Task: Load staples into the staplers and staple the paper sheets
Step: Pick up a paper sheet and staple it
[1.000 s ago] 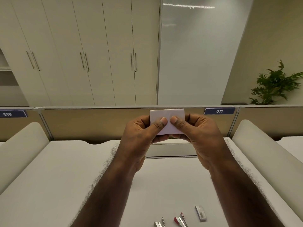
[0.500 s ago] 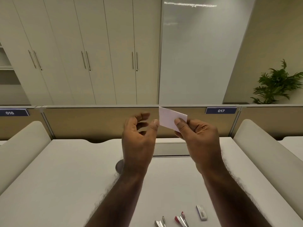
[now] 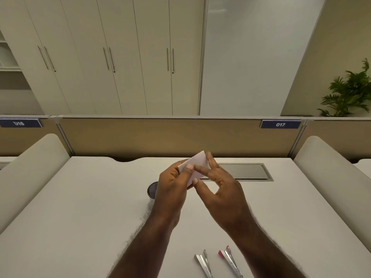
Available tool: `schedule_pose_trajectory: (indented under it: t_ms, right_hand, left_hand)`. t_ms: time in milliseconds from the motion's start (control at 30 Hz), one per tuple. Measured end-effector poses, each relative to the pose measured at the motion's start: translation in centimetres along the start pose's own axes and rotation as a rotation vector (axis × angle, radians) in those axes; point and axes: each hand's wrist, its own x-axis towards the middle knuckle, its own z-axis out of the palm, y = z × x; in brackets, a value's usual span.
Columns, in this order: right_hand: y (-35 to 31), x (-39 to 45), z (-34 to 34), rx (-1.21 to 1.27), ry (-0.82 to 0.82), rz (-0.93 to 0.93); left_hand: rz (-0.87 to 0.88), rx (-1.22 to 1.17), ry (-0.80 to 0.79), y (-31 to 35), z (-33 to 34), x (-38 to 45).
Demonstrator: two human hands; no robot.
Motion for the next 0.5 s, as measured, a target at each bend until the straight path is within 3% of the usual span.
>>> schedule_pose_trajectory:
  t_ms: [133, 267, 500]
  right_hand:
    - [1.8, -0.4, 0.6, 0.177, 0.061, 0.171]
    - [3.7, -0.8, 1.7, 0.376, -0.074, 0.395]
    - [8.1, -2.9, 4.2, 0.452, -0.140, 0.611]
  left_hand:
    - [-0.083, 0.070, 0.033, -1.8, -1.9, 0.3]
    - [-0.179, 0.169, -0.046, -3.8, -3.2, -0.1]
    - [-0.223, 0.313, -0.073, -8.1, -5.6, -1.0]
